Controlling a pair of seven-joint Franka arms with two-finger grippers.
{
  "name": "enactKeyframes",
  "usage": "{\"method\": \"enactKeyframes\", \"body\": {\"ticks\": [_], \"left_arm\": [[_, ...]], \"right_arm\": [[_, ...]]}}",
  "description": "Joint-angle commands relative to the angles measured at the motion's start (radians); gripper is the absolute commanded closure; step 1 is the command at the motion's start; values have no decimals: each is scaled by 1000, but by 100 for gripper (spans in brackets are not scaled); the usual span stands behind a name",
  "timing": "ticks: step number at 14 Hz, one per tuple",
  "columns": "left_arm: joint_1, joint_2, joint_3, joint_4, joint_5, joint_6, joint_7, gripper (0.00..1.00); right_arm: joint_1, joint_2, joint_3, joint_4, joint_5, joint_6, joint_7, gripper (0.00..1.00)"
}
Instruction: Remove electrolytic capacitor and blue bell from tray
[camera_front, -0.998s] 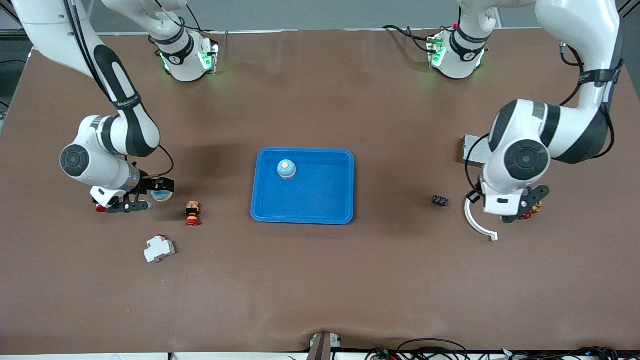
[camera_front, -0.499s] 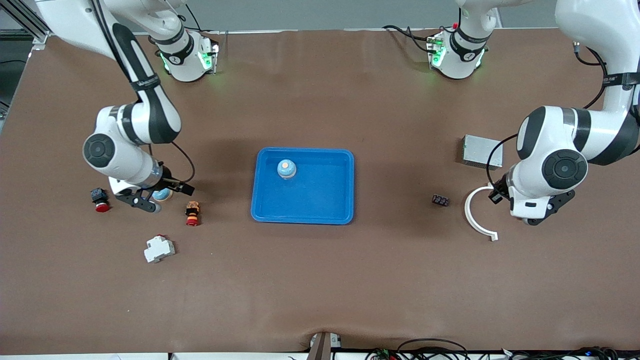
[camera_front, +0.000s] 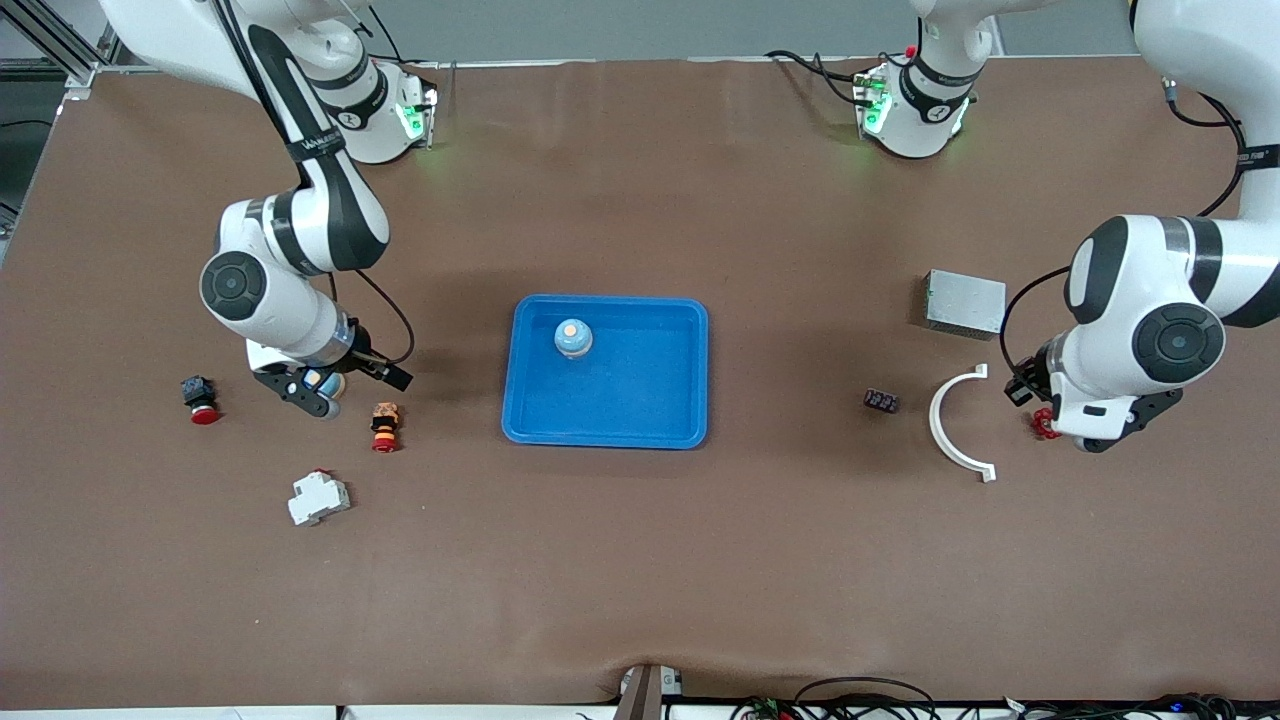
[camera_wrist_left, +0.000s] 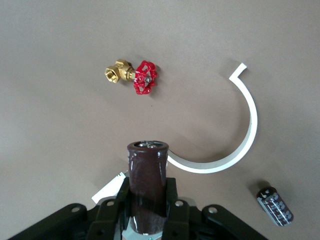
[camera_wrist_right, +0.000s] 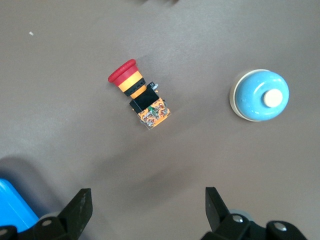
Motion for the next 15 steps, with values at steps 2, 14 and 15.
{"method": "enactKeyframes", "body": {"ticks": [2, 14, 15], "left_arm": [[41, -17, -14, -7, -13, 12, 68, 100], [66, -25, -12, 1, -20, 14, 97, 0], [66, -27, -14, 4, -22, 12, 96, 0]], "right_arm": [[125, -23, 12, -2, 4, 50, 198, 0], [375, 37, 15, -2, 110, 204, 399, 0], [389, 51, 15, 2, 110, 203, 415, 0]]}}
